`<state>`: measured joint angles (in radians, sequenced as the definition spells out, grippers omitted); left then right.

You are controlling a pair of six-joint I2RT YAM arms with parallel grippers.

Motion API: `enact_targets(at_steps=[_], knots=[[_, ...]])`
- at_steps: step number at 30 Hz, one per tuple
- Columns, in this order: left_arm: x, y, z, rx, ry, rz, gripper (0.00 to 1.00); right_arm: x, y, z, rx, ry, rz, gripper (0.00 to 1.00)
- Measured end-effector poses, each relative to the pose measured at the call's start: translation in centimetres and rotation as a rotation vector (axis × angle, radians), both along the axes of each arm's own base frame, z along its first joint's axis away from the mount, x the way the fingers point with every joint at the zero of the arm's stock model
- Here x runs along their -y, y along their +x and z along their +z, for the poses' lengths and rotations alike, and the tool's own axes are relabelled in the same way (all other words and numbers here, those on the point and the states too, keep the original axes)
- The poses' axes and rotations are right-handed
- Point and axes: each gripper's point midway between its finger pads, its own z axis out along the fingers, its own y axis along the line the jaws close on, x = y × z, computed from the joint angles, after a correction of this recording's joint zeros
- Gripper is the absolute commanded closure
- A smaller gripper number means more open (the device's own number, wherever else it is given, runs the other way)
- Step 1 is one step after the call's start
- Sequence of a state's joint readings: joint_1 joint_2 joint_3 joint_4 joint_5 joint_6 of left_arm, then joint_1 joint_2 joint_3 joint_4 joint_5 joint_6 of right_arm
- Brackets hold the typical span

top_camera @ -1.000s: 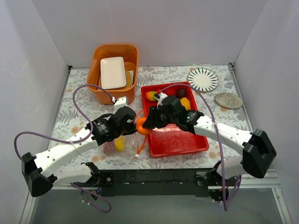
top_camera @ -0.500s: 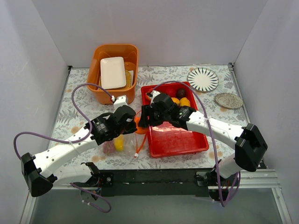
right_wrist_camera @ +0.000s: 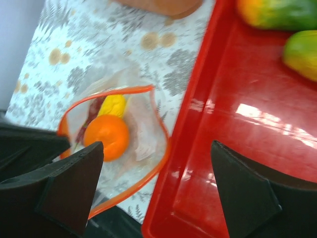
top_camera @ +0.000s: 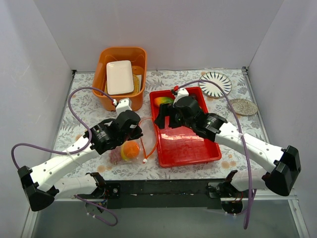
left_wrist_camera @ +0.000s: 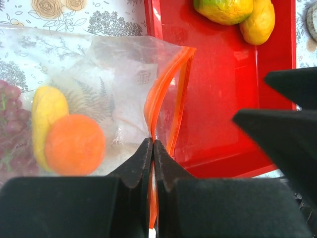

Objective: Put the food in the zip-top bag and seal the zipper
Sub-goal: Place the fake fruit in the zipper food storage bag, then pick up the fake fruit from the bin.

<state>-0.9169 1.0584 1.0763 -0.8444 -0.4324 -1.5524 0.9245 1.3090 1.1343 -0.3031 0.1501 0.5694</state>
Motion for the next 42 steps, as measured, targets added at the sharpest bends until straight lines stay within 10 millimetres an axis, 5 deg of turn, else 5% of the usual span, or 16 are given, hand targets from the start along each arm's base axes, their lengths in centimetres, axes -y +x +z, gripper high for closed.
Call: enact_targets(at_steps=[5,14,22,27,32,35,42], knots=[[-0.4,0.0,0.3,0.007,-0.003,0.008,1.0,4.7,3.6,-0.7,0.009,-0.074,-0.153,0.02],[-0.5,-0.2,0.5,0.012,-0.015,0.01,1.0,13.9,12.0,-8.4,-0.141,-0.355,-0.353,0.05],[-0.3,-0.2,0.6,0.016,-0.029,0.004,1.0,15.9,14.5,-13.3,-0.191,-0.537,-0.327,0.1],[-0.4,-0.3,0.5,0.017,-0.033,0.003,1.0,17.8,16.0,-14.1,-0.2,-0.574,-0.356,0.26],[-0.5,-0.4,0.9,0.026,-0.045,0.003,1.0,19.3,17.6,-15.0,-0.221,-0.564,-0.37,0.3],[-0.5,-0.4,0.9,0.026,-0.046,0.002,1.0,19.4,18.0,-16.2,-0.243,-0.573,-0.349,0.48],[-0.6,-0.5,0.4,0.016,-0.041,0.0,1.0,19.1,18.2,-16.5,-0.224,-0.561,-0.322,0.61]])
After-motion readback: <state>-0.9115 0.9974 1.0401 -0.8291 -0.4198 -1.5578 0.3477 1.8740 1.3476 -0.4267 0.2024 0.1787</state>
